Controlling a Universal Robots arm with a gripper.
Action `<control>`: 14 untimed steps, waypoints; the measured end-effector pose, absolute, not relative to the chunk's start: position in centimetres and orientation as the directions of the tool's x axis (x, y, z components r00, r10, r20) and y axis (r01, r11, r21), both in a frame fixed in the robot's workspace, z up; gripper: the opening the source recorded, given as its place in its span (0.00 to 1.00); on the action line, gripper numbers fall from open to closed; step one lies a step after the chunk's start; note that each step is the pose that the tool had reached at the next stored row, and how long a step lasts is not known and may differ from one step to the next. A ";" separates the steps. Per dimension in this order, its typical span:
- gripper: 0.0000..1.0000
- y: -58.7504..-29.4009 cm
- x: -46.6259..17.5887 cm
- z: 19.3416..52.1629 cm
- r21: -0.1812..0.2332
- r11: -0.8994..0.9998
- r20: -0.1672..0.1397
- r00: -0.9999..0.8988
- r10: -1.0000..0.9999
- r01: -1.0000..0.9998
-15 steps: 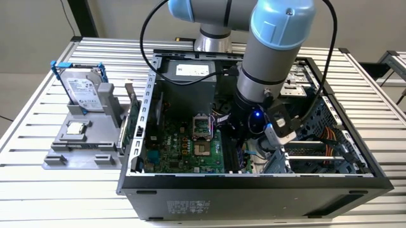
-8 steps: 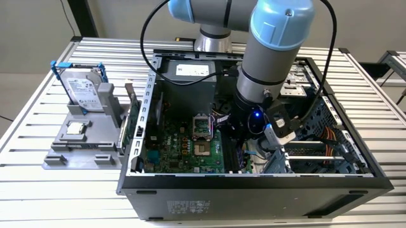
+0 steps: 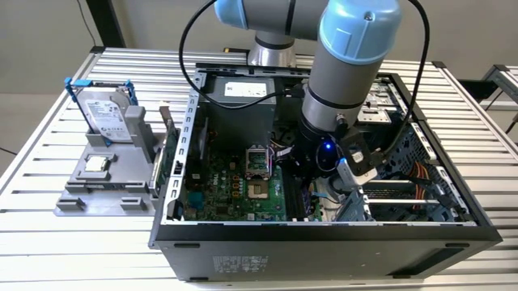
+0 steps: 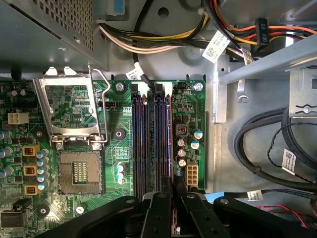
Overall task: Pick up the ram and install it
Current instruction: 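Insert the ram into the slot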
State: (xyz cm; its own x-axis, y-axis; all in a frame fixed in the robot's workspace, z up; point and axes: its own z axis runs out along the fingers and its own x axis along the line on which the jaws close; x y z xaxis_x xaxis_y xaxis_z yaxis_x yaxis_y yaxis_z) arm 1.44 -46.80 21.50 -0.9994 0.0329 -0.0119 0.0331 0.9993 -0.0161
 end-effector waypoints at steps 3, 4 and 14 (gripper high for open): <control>0.00 -46.8 1.4 21.5 -0.016 0.999 -0.012 -0.999 0.033 0.033; 0.00 -46.8 1.4 21.5 -0.017 0.999 -0.012 -0.999 0.033 0.033; 0.00 -46.8 1.1 21.7 -0.020 0.999 -0.018 -0.999 0.036 0.037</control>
State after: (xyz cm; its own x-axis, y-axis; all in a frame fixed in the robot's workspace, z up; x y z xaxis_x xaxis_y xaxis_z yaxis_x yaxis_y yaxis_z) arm 1.08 -46.78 21.68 -0.9992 0.0362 -0.0177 0.0365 0.9991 -0.0202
